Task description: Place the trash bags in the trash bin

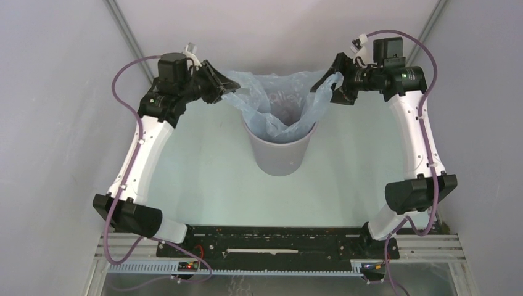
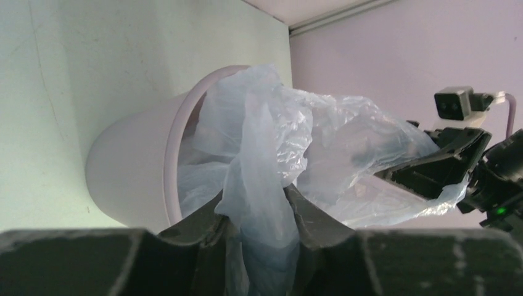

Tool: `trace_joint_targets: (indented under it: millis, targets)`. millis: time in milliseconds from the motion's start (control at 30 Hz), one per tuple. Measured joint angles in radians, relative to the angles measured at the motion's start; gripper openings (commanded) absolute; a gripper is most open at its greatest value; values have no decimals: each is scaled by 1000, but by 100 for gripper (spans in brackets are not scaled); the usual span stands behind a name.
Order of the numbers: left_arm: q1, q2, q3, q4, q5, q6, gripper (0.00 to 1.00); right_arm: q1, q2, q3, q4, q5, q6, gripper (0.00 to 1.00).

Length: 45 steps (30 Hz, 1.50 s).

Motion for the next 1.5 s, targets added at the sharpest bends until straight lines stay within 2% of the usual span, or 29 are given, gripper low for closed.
trace_joint_targets:
  millis: [33,133,333,433,533,667,767,833,967,1067,1200,1300,1500]
  targets:
    - [2,0,6,-5,-8,1,26,0,-5,-11,7,-1,0,84]
    - [5,-5,7,-18,-21,9,19,3,-13,-63,14,-9,0,99]
    - [-11,-39,-48,-5,-19,-1,10,19,2,-65,4,-21,18,100]
    - [-64,-51,-82,24,-19,-13,3,63,30,31,-27,77,17,100]
    - [-120,-51,-105,48,-20,-25,1,129,21,80,-24,229,0,100]
    - [-139,-62,-134,60,-30,-27,0,138,-87,-37,83,288,-3,100]
    - [-135,-77,-158,77,-38,-33,0,129,-245,-265,293,352,-5,100]
    - [-135,-90,-176,88,-39,-39,0,166,-322,-370,399,432,-46,100]
    - [-135,-102,-182,98,-39,-45,0,236,-310,-360,490,541,-136,100]
    - [-135,-109,-182,101,-43,-46,0,211,-225,-250,445,529,-132,99]
    - [-135,-116,-182,103,-48,-47,0,116,-124,-85,334,429,-8,100]
    - [-135,-116,-182,102,-58,-47,0,99,-138,-68,213,404,72,100]
    - [-135,-112,-174,101,-72,-48,0,199,-264,-125,34,471,115,100]
